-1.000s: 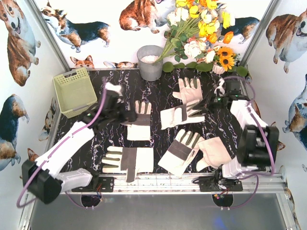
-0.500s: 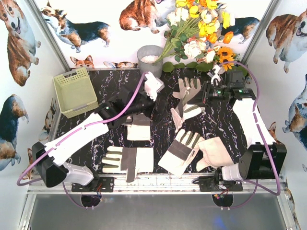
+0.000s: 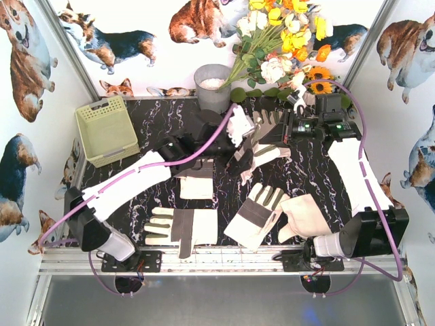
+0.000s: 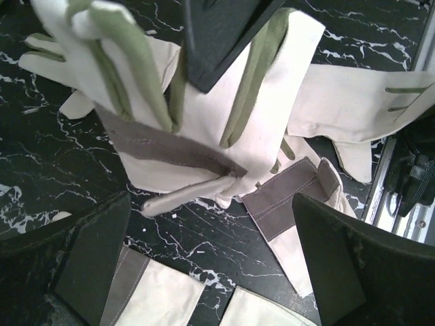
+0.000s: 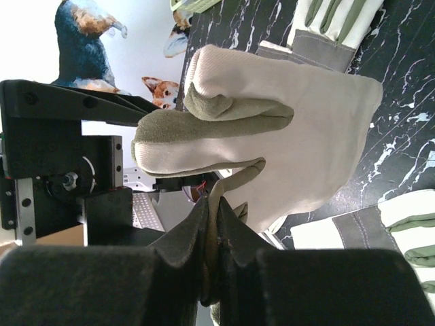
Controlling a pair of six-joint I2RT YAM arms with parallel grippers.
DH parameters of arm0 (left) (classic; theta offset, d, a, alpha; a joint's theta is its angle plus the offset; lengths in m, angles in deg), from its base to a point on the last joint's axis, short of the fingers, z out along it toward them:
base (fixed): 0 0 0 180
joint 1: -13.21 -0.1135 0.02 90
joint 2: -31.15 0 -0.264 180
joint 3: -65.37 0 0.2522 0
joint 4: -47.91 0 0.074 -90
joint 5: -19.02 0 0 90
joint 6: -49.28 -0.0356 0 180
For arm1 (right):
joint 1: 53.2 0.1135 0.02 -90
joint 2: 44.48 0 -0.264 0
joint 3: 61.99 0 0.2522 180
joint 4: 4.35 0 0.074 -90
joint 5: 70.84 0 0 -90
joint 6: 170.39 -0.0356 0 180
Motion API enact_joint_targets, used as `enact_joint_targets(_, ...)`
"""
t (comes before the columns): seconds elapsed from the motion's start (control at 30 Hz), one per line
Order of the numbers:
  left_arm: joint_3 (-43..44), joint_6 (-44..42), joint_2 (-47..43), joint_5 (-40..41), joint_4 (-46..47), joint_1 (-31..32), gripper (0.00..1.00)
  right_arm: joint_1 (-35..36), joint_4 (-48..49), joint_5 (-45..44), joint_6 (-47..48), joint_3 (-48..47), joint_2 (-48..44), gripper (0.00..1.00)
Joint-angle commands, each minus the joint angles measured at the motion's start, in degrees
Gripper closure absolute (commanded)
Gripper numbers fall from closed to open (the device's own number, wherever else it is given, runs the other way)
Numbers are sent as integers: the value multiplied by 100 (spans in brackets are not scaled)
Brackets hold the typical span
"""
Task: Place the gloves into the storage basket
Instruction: Turn over the glove.
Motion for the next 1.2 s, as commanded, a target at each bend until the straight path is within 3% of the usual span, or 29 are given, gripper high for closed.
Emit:
enact_joint_targets(0.0, 361, -318, 275, -149, -118, 140, 1, 85, 342, 183, -153, -334, -206, 100)
enact_joint_targets(0.33, 411, -227, 685, -280, -19, 311, 2, 89, 532, 8, -396, -234, -275, 100)
enact_joint_targets(0.5, 198, -79, 756, 98, 279, 484, 5, 97, 662, -128, -582, -190, -277, 100)
enact_joint_targets(0.97, -420, 569, 774, 2408, 990, 980, 38, 97, 928, -568, -880, 81, -386, 100)
enact_joint_targets(1.17, -594, 959, 800, 2714, 1691, 1086, 42, 97, 980, -810, -1046, 173, -441, 100)
